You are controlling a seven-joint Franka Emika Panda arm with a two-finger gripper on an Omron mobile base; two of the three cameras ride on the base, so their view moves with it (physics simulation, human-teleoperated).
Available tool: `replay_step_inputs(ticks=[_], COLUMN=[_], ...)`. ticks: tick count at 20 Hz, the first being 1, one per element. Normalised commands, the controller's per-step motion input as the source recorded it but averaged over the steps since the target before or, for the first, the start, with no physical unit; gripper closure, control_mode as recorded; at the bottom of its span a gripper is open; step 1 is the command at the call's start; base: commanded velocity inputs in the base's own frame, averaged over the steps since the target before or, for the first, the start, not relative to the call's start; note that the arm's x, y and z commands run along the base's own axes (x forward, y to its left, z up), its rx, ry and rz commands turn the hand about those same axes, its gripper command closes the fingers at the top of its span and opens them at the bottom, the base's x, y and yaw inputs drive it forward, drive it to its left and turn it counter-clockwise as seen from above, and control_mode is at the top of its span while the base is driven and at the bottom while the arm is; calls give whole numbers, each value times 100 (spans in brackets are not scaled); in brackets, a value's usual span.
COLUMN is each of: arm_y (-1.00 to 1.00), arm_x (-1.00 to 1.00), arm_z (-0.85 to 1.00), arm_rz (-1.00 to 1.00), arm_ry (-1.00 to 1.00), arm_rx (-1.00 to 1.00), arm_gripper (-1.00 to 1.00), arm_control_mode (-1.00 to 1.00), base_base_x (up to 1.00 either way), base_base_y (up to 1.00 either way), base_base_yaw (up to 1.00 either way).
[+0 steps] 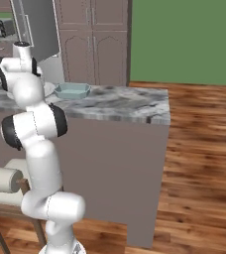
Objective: Place two dumplings into each of the tupperware containers and then place the containers in the fridge.
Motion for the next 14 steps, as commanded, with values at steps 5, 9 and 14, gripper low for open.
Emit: replay_step_inputs(ticks=[5, 9, 14], arm_y=[18, 16, 20], arm_x=[48, 43, 29], arm_z=[-3, -3, -8], arm_rz=[0, 0, 0], arm_ry=[0, 0, 2], arm_rx=[0, 0, 0], arm_gripper=[-100, -100, -100], arm_control_mode=[-100, -100, -100], base_base_x=[0, 0, 0], base_base_y=[0, 0, 0], base_base_yaw=[0, 0, 0])
